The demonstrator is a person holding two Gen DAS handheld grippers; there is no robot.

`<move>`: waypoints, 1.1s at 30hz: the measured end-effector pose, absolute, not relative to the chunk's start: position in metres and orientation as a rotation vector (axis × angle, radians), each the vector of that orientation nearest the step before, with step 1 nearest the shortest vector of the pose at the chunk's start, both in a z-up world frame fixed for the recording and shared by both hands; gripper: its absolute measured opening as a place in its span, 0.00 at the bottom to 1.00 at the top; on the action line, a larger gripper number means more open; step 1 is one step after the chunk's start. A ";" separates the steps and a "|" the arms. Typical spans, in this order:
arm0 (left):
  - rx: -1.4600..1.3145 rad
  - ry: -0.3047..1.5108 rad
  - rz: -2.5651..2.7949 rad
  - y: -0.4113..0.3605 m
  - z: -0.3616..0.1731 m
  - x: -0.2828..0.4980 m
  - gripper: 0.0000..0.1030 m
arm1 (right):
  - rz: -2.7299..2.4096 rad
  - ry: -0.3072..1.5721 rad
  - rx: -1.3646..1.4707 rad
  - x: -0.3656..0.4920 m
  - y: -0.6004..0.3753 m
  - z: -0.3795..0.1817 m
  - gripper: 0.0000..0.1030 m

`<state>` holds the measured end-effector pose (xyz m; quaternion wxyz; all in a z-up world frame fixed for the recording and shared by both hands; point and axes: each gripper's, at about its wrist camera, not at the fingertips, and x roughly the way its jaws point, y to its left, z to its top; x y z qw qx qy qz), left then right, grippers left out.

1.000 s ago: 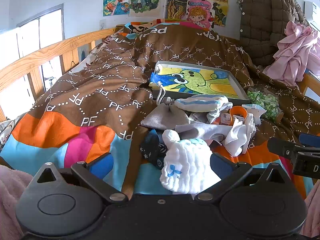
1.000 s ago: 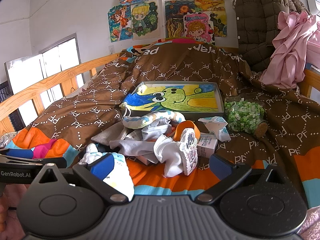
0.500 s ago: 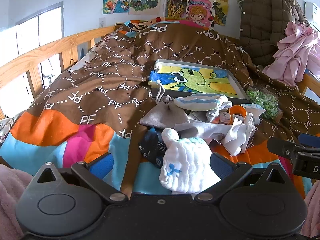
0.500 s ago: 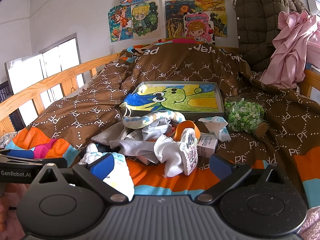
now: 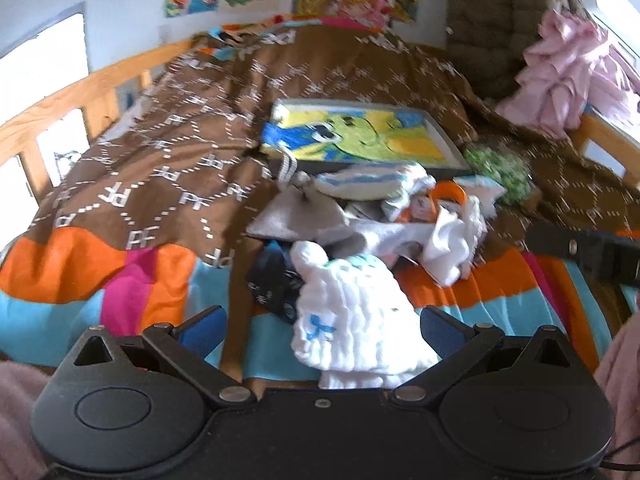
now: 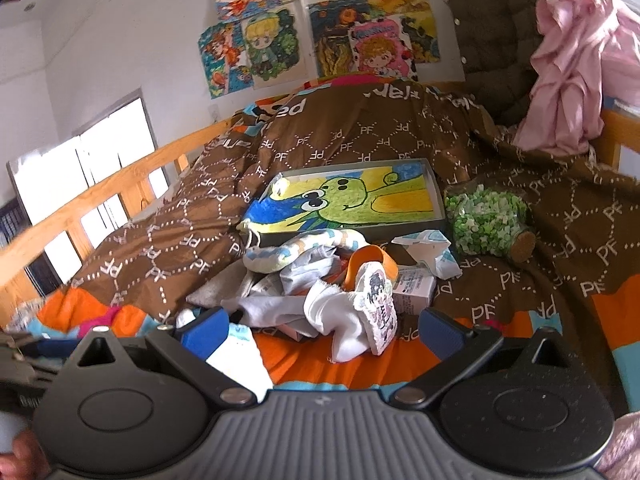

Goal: Organize soft objects
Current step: 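Grasp the white fluffy mitten with the left tool while the right tool grasps a white cloth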

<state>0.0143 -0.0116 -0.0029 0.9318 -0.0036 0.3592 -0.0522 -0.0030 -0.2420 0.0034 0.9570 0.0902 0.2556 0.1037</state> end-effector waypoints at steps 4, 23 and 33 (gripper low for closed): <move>0.009 0.812 -0.209 -0.015 -0.006 0.032 0.99 | 0.240 0.579 0.236 0.023 -0.258 0.000 1.00; -0.013 1.046 -0.358 -0.022 -0.054 0.115 0.88 | 0.384 0.839 0.373 0.112 -0.268 -0.042 1.00; -0.111 1.081 -0.384 -0.021 -0.072 0.127 0.61 | 0.228 0.821 0.398 0.146 -0.279 -0.045 0.97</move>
